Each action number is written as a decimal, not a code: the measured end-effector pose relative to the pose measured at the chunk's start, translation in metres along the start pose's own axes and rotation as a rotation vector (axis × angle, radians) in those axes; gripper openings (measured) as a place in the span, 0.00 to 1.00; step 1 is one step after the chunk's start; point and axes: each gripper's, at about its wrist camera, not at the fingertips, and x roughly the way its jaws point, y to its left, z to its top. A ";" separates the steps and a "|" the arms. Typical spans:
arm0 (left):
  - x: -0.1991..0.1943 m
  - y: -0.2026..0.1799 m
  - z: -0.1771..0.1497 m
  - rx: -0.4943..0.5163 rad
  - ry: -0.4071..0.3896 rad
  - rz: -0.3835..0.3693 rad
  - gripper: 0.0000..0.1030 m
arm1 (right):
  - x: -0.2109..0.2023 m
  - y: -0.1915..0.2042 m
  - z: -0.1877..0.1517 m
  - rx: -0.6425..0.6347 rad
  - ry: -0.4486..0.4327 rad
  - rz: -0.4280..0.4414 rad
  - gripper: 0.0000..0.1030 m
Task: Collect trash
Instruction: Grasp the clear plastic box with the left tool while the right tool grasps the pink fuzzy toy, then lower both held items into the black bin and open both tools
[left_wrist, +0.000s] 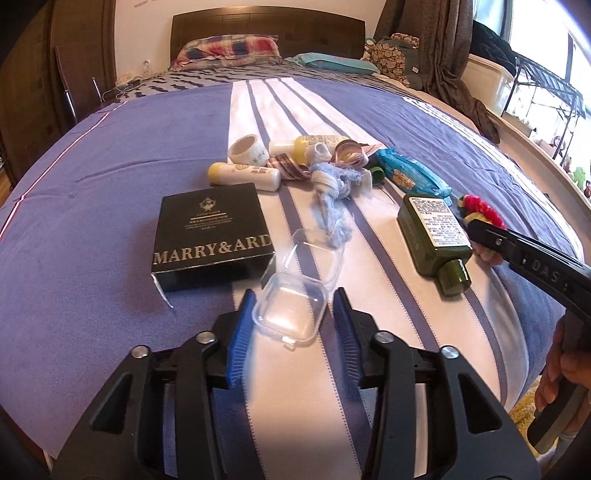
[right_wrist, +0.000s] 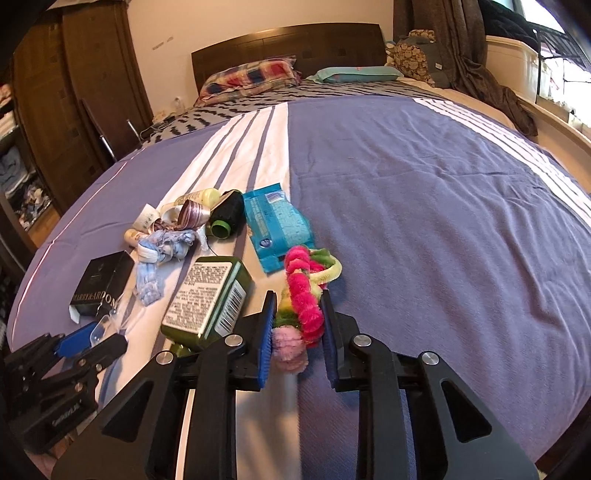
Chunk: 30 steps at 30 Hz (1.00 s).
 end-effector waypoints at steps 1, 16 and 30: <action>-0.001 0.000 -0.001 -0.002 0.000 0.001 0.36 | -0.003 -0.001 -0.001 -0.002 -0.002 -0.002 0.21; -0.048 -0.022 -0.049 0.000 -0.028 0.040 0.35 | -0.056 -0.007 -0.039 -0.061 -0.019 0.057 0.21; -0.141 -0.035 -0.089 -0.023 -0.154 0.009 0.35 | -0.148 0.003 -0.078 -0.124 -0.124 0.094 0.21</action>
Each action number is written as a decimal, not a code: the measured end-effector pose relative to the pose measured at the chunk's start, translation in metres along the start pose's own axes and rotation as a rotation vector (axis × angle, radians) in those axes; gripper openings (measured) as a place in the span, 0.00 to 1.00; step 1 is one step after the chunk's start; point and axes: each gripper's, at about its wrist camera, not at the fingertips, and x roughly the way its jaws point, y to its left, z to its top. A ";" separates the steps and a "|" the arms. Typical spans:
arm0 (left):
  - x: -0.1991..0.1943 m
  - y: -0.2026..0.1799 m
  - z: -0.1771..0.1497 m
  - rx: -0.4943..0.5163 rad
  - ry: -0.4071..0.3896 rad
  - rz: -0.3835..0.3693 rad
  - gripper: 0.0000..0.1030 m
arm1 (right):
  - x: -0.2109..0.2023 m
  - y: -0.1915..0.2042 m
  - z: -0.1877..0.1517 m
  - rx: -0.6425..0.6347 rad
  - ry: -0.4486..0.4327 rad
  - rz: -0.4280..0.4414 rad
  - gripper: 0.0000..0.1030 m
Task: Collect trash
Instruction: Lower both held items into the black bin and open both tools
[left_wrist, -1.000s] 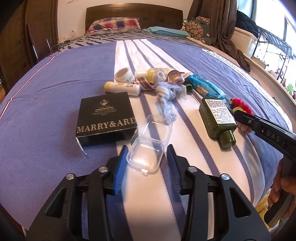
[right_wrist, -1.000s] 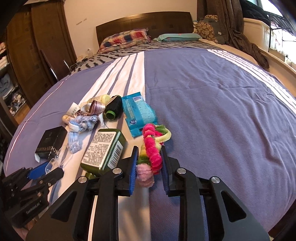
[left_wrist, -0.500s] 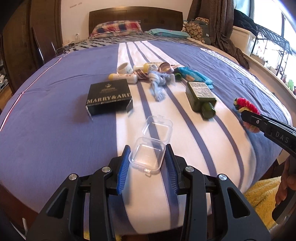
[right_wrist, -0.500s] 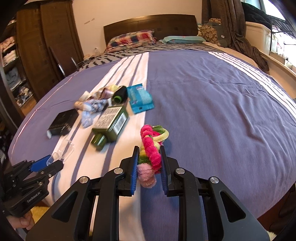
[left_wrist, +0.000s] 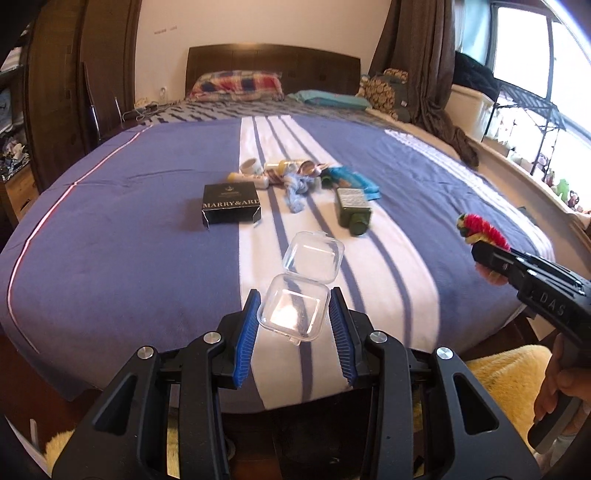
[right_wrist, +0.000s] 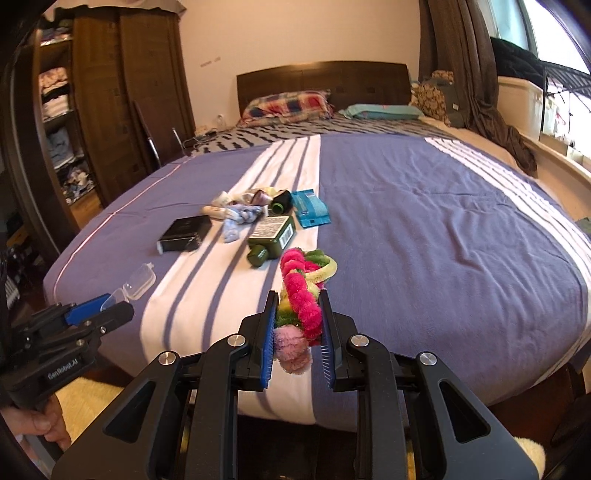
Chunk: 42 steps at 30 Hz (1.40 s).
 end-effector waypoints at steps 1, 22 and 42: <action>-0.006 -0.001 -0.002 0.001 -0.006 -0.002 0.35 | -0.006 0.001 -0.004 -0.008 0.000 0.003 0.21; 0.023 -0.001 -0.108 -0.009 0.257 -0.022 0.35 | 0.028 0.005 -0.098 -0.037 0.258 0.030 0.21; 0.118 -0.001 -0.182 -0.052 0.624 -0.123 0.35 | 0.116 0.000 -0.185 0.038 0.627 0.109 0.21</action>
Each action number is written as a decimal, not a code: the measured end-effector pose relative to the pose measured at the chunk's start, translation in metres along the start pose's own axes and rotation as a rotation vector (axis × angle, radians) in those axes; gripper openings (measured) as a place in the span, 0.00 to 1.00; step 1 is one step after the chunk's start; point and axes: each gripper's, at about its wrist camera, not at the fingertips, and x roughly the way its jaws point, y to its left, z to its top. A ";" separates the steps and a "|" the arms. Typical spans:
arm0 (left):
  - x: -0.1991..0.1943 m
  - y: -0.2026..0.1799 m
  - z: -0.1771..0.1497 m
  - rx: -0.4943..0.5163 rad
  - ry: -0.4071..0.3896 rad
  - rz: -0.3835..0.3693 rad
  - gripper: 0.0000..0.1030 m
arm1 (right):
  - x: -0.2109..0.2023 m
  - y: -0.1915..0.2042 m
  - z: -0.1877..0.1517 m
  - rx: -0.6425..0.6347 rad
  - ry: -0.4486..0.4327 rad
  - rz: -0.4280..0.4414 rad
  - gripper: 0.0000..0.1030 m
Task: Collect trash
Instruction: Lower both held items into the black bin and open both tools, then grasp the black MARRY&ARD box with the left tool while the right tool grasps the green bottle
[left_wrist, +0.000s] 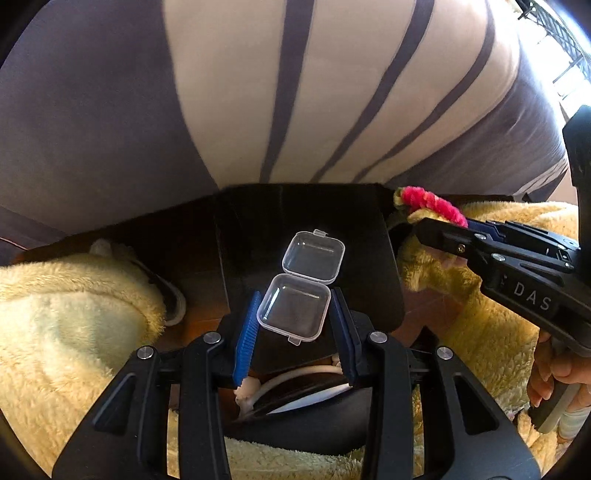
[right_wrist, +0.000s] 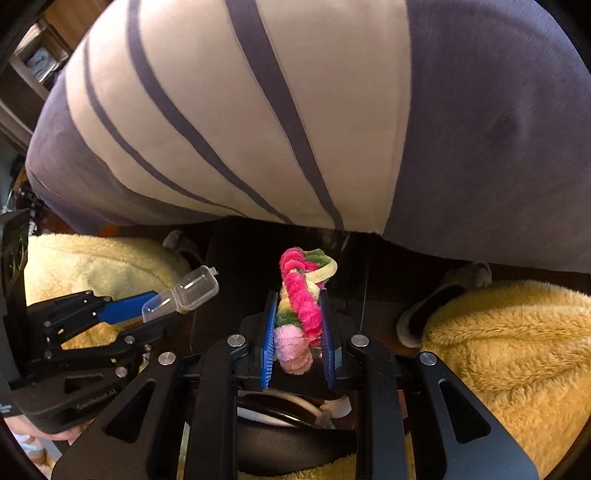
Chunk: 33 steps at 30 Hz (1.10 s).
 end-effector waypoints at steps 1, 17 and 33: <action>0.002 -0.001 0.000 0.001 0.006 -0.003 0.35 | 0.001 0.001 0.000 -0.002 0.004 0.001 0.21; -0.006 0.005 0.003 -0.028 -0.024 0.007 0.47 | -0.008 0.011 0.018 0.005 -0.038 0.003 0.36; -0.136 0.003 0.042 -0.006 -0.386 0.117 0.77 | -0.147 0.021 0.065 -0.028 -0.452 -0.105 0.87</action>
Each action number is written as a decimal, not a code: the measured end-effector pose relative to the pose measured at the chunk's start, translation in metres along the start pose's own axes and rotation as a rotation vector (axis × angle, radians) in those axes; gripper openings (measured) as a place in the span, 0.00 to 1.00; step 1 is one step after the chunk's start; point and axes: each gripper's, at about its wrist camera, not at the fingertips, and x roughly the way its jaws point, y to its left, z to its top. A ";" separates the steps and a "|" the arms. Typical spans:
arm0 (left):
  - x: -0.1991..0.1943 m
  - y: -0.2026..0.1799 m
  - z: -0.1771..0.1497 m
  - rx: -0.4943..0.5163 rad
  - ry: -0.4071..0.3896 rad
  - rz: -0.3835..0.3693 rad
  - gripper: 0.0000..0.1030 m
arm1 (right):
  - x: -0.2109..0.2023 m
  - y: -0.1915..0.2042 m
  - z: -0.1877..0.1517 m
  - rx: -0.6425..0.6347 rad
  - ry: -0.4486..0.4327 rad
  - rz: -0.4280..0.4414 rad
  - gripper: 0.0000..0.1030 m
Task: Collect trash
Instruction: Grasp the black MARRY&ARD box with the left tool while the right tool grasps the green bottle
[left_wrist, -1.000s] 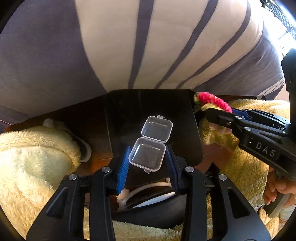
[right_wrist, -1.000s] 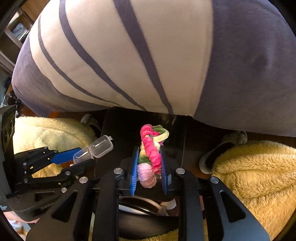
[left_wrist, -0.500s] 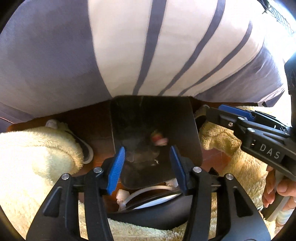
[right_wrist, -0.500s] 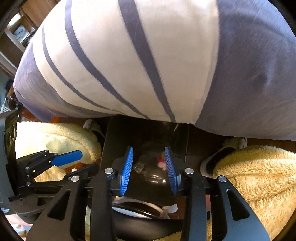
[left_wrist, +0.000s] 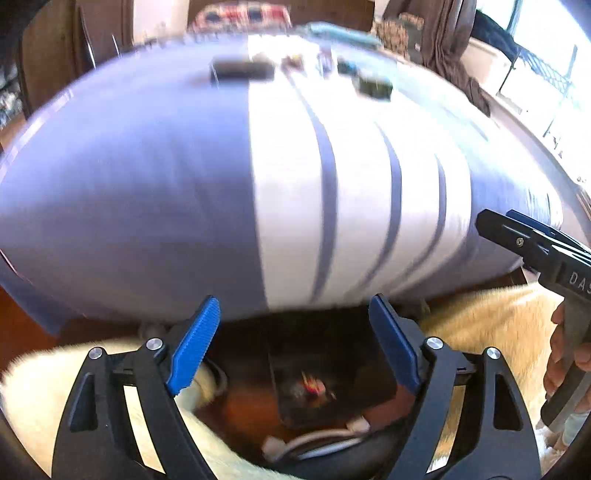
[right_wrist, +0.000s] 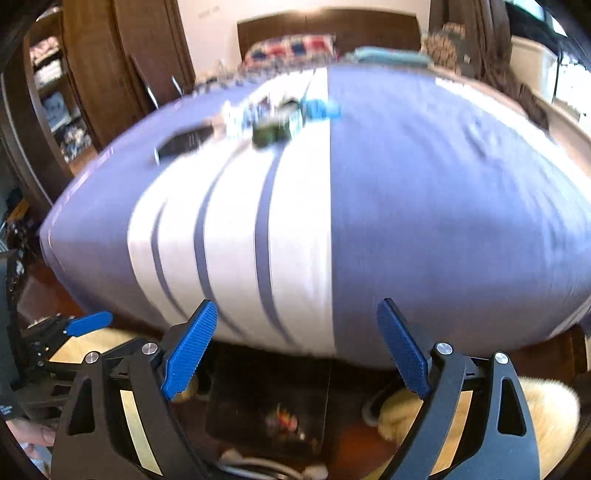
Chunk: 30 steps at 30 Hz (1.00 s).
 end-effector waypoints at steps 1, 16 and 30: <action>-0.004 0.002 0.006 0.003 -0.016 0.008 0.78 | 0.000 0.000 0.009 -0.005 -0.014 -0.004 0.87; 0.011 0.042 0.114 -0.017 -0.122 0.131 0.80 | 0.063 0.016 0.107 0.052 -0.061 -0.004 0.87; 0.053 0.044 0.181 -0.005 -0.132 0.119 0.80 | 0.140 0.031 0.137 0.019 0.011 -0.129 0.58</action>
